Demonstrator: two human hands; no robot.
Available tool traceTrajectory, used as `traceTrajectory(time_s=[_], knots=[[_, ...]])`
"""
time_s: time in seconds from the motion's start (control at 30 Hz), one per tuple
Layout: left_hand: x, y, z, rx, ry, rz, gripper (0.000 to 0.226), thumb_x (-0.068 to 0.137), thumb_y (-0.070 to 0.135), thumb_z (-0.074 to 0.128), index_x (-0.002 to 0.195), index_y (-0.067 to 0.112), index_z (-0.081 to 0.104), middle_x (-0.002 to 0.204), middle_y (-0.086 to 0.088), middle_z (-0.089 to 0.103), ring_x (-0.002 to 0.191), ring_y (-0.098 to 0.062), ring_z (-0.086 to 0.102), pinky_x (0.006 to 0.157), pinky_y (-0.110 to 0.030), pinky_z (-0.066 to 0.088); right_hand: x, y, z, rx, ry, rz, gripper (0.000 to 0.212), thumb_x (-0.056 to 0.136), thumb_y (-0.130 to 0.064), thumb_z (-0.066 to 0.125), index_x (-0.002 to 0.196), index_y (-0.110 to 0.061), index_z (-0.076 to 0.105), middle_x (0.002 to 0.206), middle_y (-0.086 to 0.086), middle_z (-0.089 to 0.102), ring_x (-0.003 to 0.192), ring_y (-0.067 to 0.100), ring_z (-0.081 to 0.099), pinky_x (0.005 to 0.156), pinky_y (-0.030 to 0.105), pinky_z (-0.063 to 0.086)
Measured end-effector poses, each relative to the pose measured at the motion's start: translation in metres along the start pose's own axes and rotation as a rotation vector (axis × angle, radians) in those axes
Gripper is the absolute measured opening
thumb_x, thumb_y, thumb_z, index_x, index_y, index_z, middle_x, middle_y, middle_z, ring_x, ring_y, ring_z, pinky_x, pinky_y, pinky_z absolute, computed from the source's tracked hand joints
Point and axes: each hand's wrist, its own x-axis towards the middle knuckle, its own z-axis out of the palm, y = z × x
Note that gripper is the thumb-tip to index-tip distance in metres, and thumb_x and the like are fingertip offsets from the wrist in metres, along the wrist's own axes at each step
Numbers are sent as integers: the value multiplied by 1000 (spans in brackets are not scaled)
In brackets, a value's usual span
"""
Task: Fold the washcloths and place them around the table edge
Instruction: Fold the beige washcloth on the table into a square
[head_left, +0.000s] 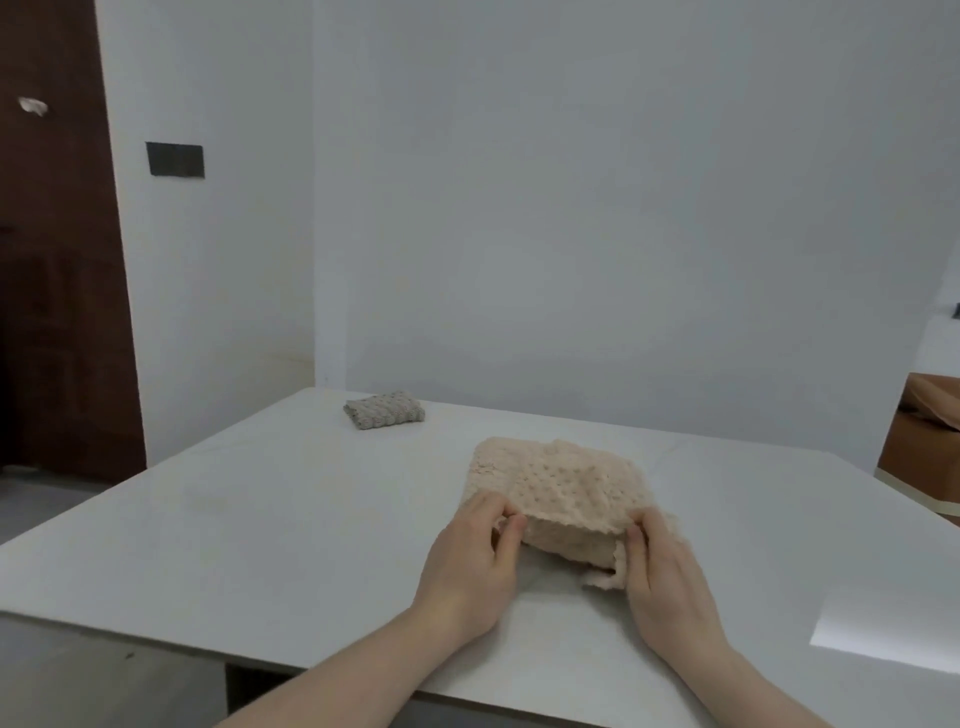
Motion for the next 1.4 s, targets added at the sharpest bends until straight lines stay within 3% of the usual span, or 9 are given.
traceTrajectory(time_s=[0.2, 0.27, 0.37, 0.5, 0.7, 0.83, 1.07, 1.27, 1.4], knots=[[24, 55, -47, -38, 90, 34, 20, 104, 35, 48, 85, 30, 53, 73, 9, 62, 74, -11, 58, 74, -40, 49, -3, -41, -58, -69, -66, -66, 34, 87, -62, 54, 81, -30, 43, 59, -7, 58, 57, 15, 54, 55, 36, 40], [34, 77, -68, -22, 115, 60, 21, 104, 35, 49, 84, 30, 53, 66, 9, 58, 67, -9, 56, 70, -38, 48, 4, -63, -80, -107, -34, -88, 36, 83, -49, 68, 72, -29, 40, 57, -8, 55, 56, 15, 52, 52, 36, 38], [49, 109, -102, 12, 177, 115, 21, 103, 34, 50, 83, 28, 52, 62, 8, 57, 64, -11, 56, 66, -37, 46, 16, -93, -109, -130, 23, -122, 19, 73, -24, 65, 72, -26, 46, 61, -8, 56, 61, 17, 53, 54, 35, 38], [61, 143, -152, 103, 224, 149, 20, 102, 34, 50, 84, 26, 55, 65, 8, 59, 65, -15, 58, 66, -38, 47, 26, -121, -143, -114, 66, -160, 13, 76, -14, 62, 78, -25, 56, 73, -7, 58, 71, 21, 55, 62, 33, 42], [58, 152, -197, 292, 133, 111, 18, 102, 37, 47, 92, 28, 58, 77, 10, 63, 74, -14, 60, 73, -39, 52, 26, -139, -172, -16, -32, 8, 17, 80, -13, 53, 78, -25, 64, 64, -9, 64, 62, 13, 59, 59, 30, 50], [54, 137, -196, 369, 29, 19, 19, 102, 40, 48, 94, 29, 60, 85, 12, 64, 80, -11, 61, 74, -38, 54, 26, -131, -170, 101, -113, 102, 22, 84, -10, 51, 72, -19, 68, 59, -8, 57, 58, 12, 51, 55, 24, 43], [46, 86, -157, 502, -104, -130, 22, 100, 40, 47, 91, 27, 62, 90, 10, 66, 88, -19, 62, 76, -36, 53, 21, -92, -137, 118, -155, 212, 23, 88, -14, 52, 84, -25, 71, 72, -5, 70, 58, 15, 61, 47, 22, 48], [55, 46, -111, 501, -151, -267, 25, 98, 40, 56, 77, 27, 61, 83, 6, 68, 78, -17, 65, 69, -30, 50, 26, -56, -95, -29, -138, 273, 26, 87, -13, 53, 86, -30, 73, 89, -12, 70, 78, 1, 64, 68, 31, 58], [69, 31, -91, 326, -106, -386, 24, 96, 41, 60, 79, 26, 70, 80, 10, 69, 75, -13, 66, 66, -27, 51, 40, -40, -79, -95, -105, 314, 30, 86, -11, 53, 86, -32, 74, 89, -9, 71, 78, 9, 65, 71, 32, 58]])
